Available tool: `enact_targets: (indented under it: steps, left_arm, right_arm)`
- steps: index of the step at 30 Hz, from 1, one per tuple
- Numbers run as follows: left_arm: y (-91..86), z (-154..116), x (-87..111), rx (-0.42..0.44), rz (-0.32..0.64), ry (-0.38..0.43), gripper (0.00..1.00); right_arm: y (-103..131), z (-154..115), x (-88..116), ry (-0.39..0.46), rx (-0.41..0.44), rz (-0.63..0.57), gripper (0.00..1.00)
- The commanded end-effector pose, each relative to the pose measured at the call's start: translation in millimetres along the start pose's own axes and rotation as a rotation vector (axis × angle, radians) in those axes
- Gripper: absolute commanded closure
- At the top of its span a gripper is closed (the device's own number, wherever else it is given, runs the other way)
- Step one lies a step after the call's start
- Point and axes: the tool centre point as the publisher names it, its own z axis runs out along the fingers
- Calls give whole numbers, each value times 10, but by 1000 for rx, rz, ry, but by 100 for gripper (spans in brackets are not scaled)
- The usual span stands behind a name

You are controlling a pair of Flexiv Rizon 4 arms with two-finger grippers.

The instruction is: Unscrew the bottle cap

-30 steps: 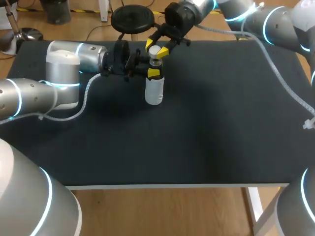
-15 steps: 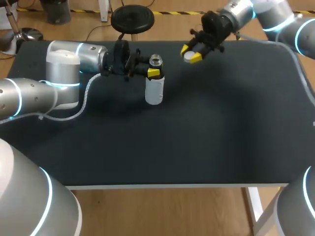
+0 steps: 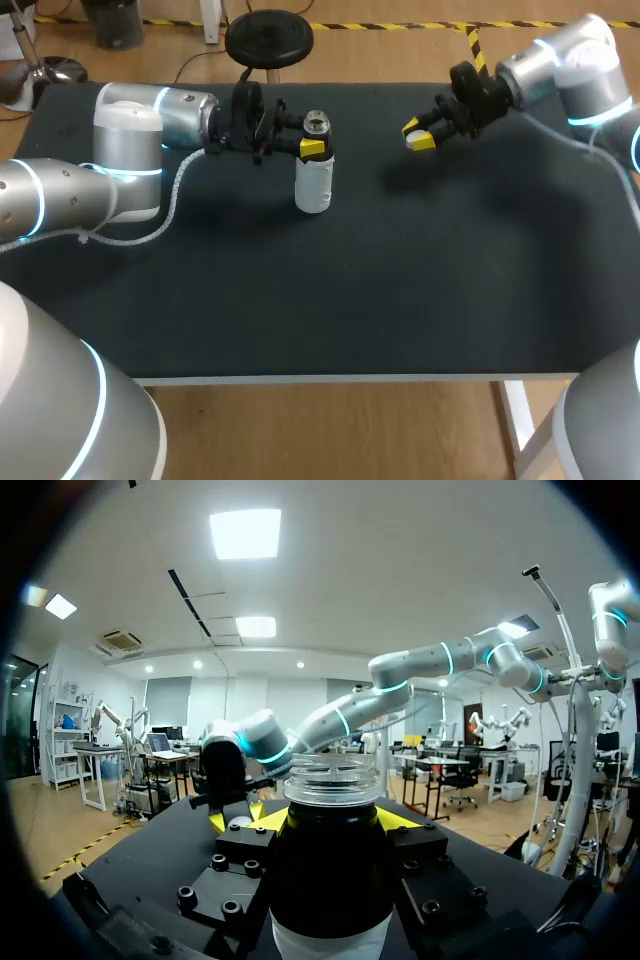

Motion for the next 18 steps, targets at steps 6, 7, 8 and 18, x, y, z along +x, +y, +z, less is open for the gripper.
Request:
enact_targets:
  steps: [6, 7, 8, 18]
  left_arm:
    - [15, 1, -12, 3, 3, 3, 100]
    - [15, 1, -12, 3, 3, 3, 100]
    - [15, 1, -12, 3, 3, 3, 100]
    - [15, 1, -12, 3, 3, 3, 0]
  right_arm:
    - [-192, 48, 33, -278, -128, 129, 0]
    - [-181, 38, 29, -287, -135, 137, 0]
    - [-169, 26, 28, -293, -138, 145, 0]
    - [-102, -14, 48, -321, -144, 192, 0]
